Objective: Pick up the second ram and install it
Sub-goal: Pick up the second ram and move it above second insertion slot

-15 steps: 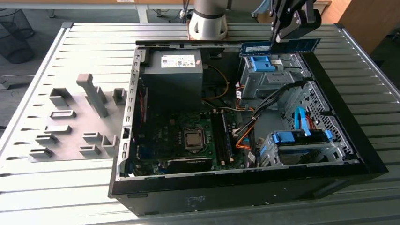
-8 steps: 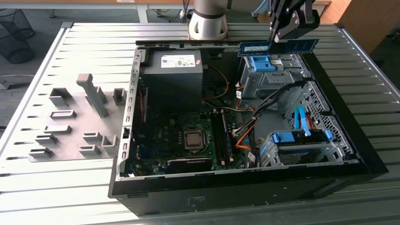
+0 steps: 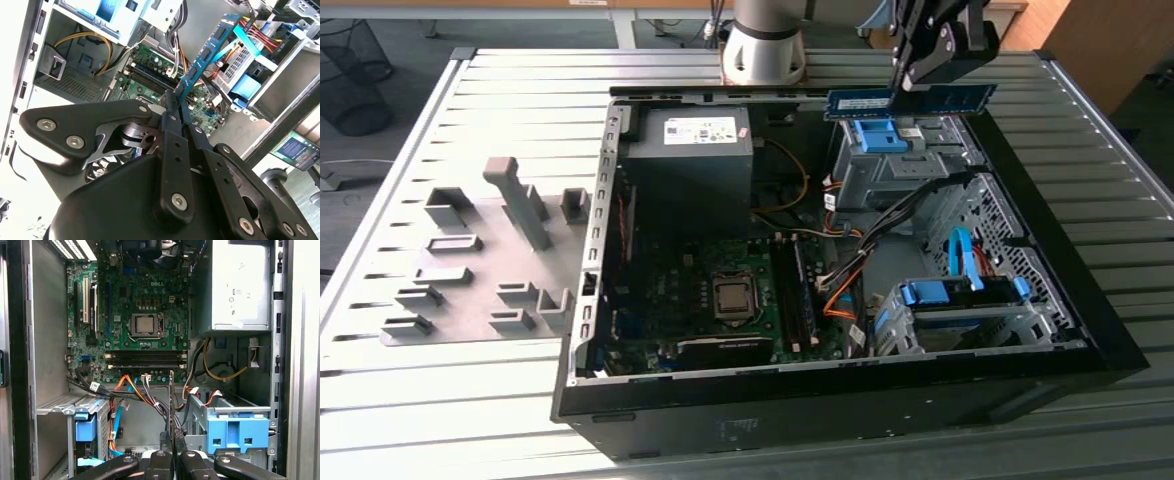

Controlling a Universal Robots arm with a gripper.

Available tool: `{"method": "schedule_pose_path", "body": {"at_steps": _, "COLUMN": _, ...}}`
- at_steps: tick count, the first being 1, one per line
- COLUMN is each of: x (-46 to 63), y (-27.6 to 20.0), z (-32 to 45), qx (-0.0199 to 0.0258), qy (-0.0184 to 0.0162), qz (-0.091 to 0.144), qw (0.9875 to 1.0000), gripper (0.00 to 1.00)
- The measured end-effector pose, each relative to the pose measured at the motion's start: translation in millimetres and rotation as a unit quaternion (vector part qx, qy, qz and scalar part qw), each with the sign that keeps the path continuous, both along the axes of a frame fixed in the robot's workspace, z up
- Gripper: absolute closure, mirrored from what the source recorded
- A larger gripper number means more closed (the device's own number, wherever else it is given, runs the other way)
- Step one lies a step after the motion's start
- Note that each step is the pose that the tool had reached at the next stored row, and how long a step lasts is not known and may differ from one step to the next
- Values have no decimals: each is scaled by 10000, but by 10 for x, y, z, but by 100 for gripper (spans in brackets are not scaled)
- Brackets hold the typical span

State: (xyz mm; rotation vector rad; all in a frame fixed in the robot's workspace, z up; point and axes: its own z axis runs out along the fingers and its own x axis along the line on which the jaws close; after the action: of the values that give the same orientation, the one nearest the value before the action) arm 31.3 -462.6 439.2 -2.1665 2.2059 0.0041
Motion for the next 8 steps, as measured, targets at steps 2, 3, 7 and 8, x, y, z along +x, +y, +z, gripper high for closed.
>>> {"method": "schedule_pose_path", "body": {"at_steps": 2, "x": -15, "y": 0, "z": -2, "qx": 1, "qy": 15, "qz": -2, "qw": 10000, "gripper": 86}}
{"method": "schedule_pose_path", "body": {"at_steps": 3, "x": -18, "y": 0, "z": -2, "qx": 1, "qy": 19, "qz": -2, "qw": 10000, "gripper": 86}}
{"method": "schedule_pose_path", "body": {"at_steps": 7, "x": -21, "y": 0, "z": -2, "qx": 1, "qy": 23, "qz": -2, "qw": 10000, "gripper": 86}}
{"method": "schedule_pose_path", "body": {"at_steps": 8, "x": -28, "y": 0, "z": -3, "qx": 1, "qy": 24, "qz": -3, "qw": 10000, "gripper": 86}}
